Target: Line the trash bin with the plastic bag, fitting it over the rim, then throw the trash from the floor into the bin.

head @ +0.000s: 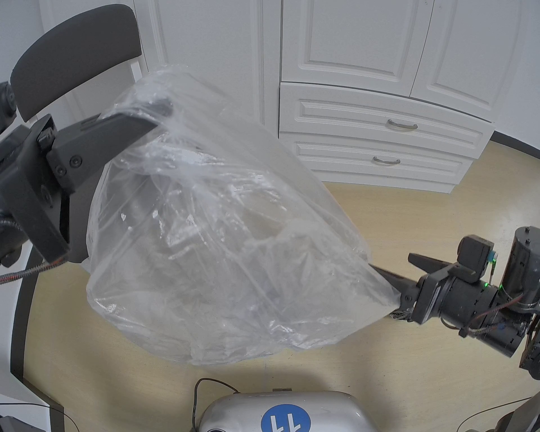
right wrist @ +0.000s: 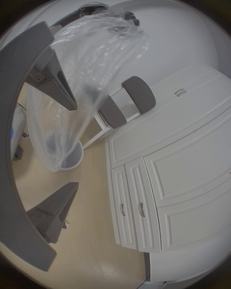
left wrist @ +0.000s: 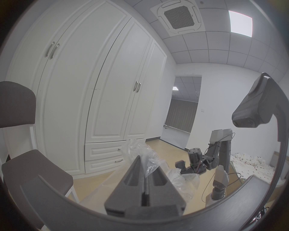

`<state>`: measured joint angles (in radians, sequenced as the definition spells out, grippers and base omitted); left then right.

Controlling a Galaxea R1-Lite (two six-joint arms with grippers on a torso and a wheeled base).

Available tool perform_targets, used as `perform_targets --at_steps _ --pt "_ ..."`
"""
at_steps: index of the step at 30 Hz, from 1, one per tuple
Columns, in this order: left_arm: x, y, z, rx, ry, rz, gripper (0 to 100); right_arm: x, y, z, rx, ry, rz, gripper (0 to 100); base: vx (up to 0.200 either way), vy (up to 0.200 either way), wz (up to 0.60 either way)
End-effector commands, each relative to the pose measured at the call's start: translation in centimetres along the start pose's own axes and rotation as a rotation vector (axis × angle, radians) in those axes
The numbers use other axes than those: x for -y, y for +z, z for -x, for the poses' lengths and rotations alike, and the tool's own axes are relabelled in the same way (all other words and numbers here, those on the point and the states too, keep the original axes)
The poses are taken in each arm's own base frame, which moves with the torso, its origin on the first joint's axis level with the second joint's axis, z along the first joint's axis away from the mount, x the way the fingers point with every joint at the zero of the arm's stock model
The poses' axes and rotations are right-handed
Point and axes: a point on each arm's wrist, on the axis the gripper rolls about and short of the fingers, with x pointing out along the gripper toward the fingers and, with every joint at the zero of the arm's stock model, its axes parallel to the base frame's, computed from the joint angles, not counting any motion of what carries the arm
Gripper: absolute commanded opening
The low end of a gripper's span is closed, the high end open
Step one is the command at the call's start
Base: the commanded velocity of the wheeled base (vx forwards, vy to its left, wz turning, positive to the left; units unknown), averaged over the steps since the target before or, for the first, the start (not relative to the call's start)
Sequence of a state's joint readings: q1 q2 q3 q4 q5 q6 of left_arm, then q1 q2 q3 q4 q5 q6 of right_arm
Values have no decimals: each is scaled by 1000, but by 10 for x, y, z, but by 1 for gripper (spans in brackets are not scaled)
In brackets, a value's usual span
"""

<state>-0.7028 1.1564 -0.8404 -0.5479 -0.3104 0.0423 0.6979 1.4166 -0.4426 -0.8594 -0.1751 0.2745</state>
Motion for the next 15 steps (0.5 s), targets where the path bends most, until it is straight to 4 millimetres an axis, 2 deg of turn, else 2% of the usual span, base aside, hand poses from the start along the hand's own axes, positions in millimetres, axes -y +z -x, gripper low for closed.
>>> perform_targets --at_steps 1,8,15 --pt "-2 3 -7 9 1 0 0 -7 -14 11 -65 57 31 100 0 0 0" --pt "-3 23 -9 103 -1 13 0 -12 -34 22 -160 166 80 100 0 0 0" --pt "10 34 -9 148 -69 36 0 -24 -46 16 -219 224 51 100 0 0 0"
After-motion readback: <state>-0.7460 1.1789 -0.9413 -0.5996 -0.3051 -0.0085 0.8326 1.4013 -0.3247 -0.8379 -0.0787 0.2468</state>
